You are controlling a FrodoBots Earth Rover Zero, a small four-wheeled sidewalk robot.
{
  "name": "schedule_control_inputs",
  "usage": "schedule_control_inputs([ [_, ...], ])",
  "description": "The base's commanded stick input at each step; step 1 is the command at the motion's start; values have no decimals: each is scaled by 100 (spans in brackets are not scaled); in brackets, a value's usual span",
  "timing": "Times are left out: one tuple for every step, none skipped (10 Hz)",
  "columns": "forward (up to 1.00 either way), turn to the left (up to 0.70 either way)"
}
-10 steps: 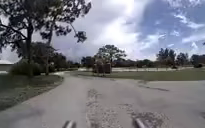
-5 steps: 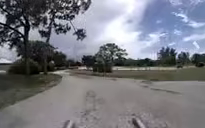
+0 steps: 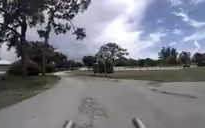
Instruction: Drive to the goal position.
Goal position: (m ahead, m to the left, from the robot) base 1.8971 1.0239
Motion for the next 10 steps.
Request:
schedule_control_inputs([
  [70, 0],
  [70, 0],
  [70, 0],
  [70, 0],
  [70, 0],
  [70, 0],
  [70, 0],
  [70, 0],
  [70, 0],
  [70, 5],
])
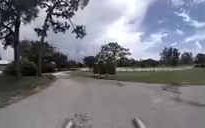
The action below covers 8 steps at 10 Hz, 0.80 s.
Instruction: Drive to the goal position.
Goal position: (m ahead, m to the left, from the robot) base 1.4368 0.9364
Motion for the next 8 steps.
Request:
schedule_control_inputs([
  [70, 13],
  [70, 32],
  [70, 34],
  [70, 34],
  [70, 34],
  [70, 24],
  [70, 3],
  [70, 0],
])
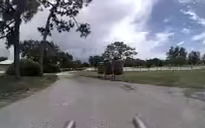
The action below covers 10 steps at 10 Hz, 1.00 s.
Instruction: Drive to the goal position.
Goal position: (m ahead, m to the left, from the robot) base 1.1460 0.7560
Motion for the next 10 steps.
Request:
schedule_control_inputs([
  [70, 0],
  [70, 0],
  [70, 0],
  [70, 0],
  [70, 0],
  [70, 0],
  [70, 0],
  [70, 0],
  [70, 0],
  [70, 0],
])
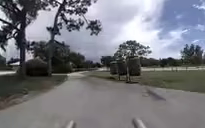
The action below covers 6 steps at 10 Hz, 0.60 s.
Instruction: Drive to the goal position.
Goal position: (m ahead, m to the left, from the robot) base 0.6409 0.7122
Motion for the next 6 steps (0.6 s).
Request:
schedule_control_inputs([
  [70, 0],
  [70, 0],
  [70, 0],
  [70, 0],
  [70, 0],
  [70, 0],
])
